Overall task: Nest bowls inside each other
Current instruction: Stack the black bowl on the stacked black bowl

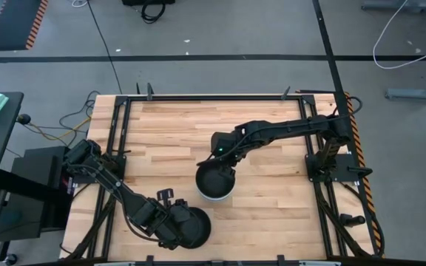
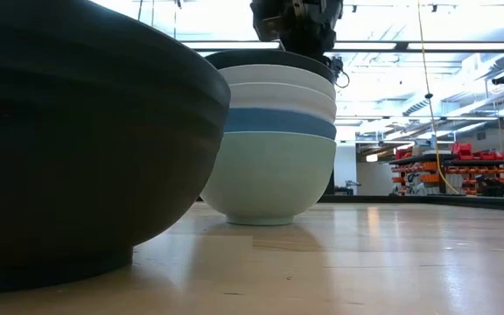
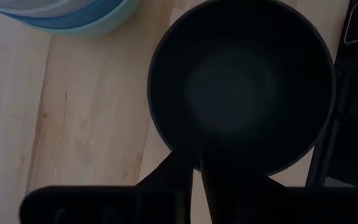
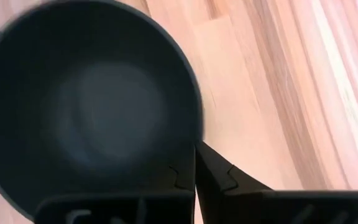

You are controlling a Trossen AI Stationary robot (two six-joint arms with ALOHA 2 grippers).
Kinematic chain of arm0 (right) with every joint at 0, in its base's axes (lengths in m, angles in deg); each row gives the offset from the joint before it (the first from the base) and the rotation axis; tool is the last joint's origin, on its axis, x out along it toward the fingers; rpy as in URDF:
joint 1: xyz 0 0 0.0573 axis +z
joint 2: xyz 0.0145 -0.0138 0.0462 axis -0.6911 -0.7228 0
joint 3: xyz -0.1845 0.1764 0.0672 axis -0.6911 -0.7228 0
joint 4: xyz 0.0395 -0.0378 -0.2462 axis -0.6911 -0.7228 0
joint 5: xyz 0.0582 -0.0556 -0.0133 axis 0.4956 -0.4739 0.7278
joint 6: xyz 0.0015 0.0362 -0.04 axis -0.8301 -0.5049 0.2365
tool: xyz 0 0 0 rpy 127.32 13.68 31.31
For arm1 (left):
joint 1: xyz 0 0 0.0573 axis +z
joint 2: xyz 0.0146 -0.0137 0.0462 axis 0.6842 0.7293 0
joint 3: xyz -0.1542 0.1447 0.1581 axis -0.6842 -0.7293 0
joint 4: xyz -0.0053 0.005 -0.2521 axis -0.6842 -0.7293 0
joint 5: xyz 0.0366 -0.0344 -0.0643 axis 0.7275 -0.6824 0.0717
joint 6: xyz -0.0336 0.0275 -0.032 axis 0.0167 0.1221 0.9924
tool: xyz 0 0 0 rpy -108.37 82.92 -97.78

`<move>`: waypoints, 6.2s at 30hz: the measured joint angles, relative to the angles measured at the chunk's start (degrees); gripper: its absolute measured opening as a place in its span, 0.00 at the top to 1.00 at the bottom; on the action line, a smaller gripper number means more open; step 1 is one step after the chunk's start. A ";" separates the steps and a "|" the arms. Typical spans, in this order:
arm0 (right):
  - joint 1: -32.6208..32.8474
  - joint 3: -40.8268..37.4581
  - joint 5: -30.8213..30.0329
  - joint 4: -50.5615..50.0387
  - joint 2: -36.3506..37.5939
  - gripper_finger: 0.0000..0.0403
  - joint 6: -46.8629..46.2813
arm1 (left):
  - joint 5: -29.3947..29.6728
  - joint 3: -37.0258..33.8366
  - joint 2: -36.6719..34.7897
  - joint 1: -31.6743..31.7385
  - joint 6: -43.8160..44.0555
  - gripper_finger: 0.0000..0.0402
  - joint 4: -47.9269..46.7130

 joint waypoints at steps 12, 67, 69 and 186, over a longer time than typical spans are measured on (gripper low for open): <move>2.65 0.00 -4.17 -6.08 6.91 0.93 -7.43 | -3.10 0.00 0.00 4.11 0.66 0.82 0.43; 12.46 -0.52 -14.45 -8.68 14.08 0.93 -12.72 | -19.43 0.00 14.50 15.93 -12.49 0.78 2.94; 12.44 -0.52 -14.45 -8.71 14.06 0.93 -12.68 | -19.60 0.00 14.35 15.55 -12.44 0.82 2.73; 15.08 -0.55 -25.14 -8.66 14.02 0.96 -19.72 | -31.32 16.22 6.82 44.09 -28.62 0.81 -0.65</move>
